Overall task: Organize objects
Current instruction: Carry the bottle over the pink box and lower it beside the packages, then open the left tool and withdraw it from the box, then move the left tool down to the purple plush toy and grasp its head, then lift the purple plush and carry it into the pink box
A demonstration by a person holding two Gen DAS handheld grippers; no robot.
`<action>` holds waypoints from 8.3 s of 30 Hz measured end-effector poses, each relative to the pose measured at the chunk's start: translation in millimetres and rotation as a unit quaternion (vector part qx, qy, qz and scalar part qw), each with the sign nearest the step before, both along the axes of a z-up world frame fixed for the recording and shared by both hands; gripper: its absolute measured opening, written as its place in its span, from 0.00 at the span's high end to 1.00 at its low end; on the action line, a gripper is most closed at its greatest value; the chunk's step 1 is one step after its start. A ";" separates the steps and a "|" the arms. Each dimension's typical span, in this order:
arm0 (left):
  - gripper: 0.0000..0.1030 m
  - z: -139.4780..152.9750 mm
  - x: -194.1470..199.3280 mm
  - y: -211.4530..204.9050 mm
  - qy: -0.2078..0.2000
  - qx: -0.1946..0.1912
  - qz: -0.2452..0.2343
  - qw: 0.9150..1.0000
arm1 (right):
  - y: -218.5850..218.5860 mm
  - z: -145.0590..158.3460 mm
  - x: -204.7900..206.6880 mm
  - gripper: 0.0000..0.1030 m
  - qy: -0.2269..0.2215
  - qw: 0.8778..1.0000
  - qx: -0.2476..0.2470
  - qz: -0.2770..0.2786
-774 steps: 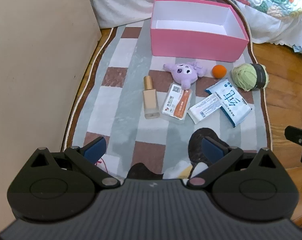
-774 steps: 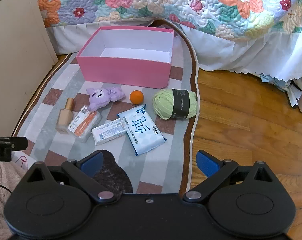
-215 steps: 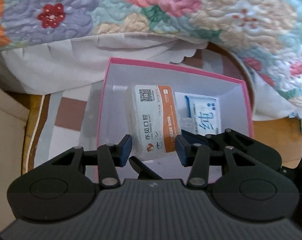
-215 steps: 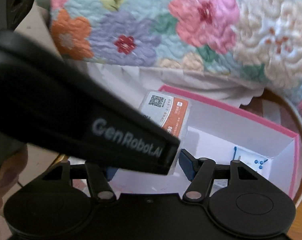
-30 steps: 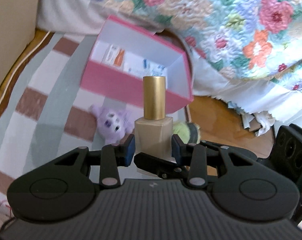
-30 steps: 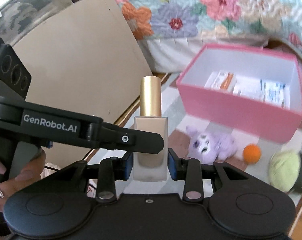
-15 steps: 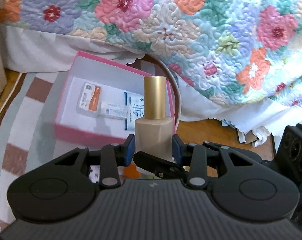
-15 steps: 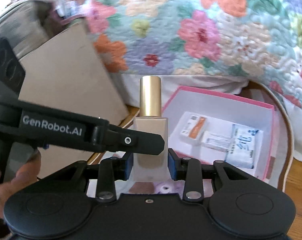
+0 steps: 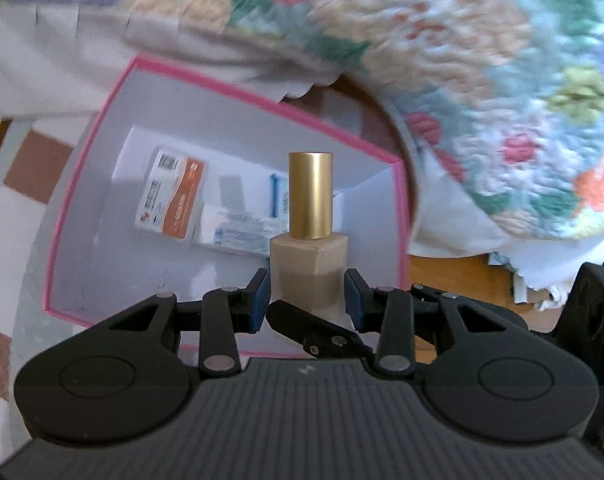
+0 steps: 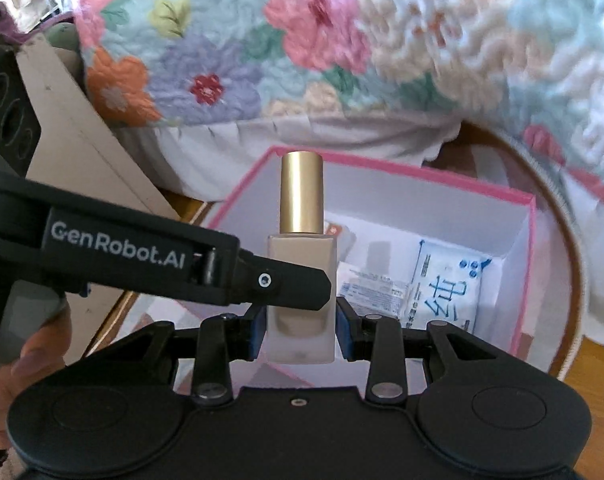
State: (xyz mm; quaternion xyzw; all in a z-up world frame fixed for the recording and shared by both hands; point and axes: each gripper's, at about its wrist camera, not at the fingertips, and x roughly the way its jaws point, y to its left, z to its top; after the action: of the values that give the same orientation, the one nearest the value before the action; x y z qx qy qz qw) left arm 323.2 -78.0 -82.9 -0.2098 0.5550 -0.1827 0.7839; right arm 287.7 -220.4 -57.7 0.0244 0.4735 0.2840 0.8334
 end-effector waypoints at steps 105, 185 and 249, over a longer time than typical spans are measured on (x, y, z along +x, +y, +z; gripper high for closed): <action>0.33 132.0 -190.7 101.2 -0.094 0.163 -0.073 0.980 | 32.1 138.7 -196.0 0.21 -0.117 0.986 -0.084 0.082; 0.47 -127.3 -137.0 102.5 -0.032 0.011 -0.012 0.999 | 54.0 -124.3 -144.3 0.04 -0.037 0.999 -0.028 0.000; 0.67 83.0 -46.8 35.4 -0.147 0.025 -0.038 0.988 | 34.5 70.9 -51.5 0.06 -0.156 0.983 -0.080 0.061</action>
State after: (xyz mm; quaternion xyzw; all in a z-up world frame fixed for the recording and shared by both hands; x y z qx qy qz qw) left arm 276.4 -42.5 0.1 -0.1401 0.4452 -0.2272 0.8547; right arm 236.2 -185.9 13.3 -0.1155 0.3595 0.2961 0.8774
